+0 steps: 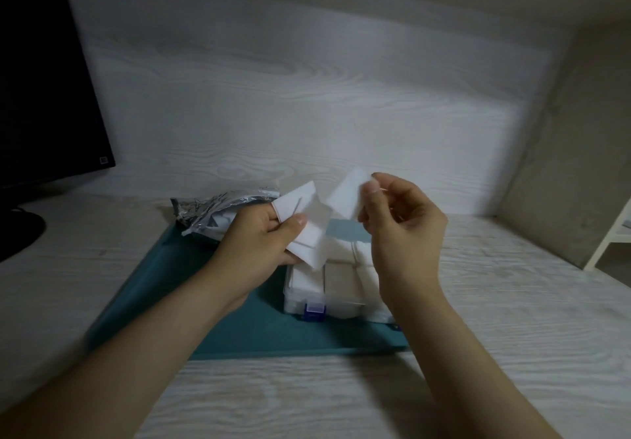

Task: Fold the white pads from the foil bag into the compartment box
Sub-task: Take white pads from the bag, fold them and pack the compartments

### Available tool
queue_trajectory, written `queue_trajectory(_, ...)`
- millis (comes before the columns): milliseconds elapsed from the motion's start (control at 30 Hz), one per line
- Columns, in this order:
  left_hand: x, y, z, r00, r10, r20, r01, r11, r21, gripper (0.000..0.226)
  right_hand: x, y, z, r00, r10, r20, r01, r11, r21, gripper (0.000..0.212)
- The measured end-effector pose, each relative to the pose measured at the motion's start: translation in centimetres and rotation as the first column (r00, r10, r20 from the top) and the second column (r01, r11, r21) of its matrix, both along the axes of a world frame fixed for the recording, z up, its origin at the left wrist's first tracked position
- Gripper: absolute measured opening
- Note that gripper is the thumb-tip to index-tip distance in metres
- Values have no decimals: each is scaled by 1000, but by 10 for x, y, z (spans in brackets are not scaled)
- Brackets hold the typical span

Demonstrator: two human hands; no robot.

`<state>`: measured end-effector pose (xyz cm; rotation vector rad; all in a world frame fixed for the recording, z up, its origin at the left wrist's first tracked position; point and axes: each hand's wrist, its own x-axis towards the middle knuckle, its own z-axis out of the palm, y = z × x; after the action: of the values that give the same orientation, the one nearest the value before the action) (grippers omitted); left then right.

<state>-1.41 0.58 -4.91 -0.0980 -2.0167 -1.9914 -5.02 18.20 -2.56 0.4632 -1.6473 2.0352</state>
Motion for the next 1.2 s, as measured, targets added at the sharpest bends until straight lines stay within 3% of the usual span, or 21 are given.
queue_trajectory(133,2,4,3,997,-77,19,76,994,79,25,4,-5,-5,998,67,14,-69,961,267,11)
queue_trajectory(233,2,6,5,995,-87,47,81,991,110,27,4,-7,-8,999,43,-5,-39,940,339,11)
queue_trajectory(367,1,7,6,994,-93,61,83,984,160,30,5,-7,-8,1000,24,-4,-21,930,366,9)
queue_trajectory(567,0,8,3,995,-93,48,87,989,117,33,7,-8,-7,999,31,19,-36,932,361,7)
queue_trajectory(900,1,8,3,992,-119,52,112,987,115,35,11,-10,-5,986,111,122,-136,967,218,10)
queue_trajectory(1033,6,7,3,985,-166,50,166,986,6,29,8,-8,-6,983,106,152,-139,964,228,10)
queue_trajectory(1133,7,7,2,985,-168,49,170,985,-33,25,3,-9,-8,987,4,164,-52,955,291,10)
queue_trajectory(1200,7,7,3,979,-198,54,201,978,-48,25,2,-8,-7,981,56,184,-113,941,318,10)
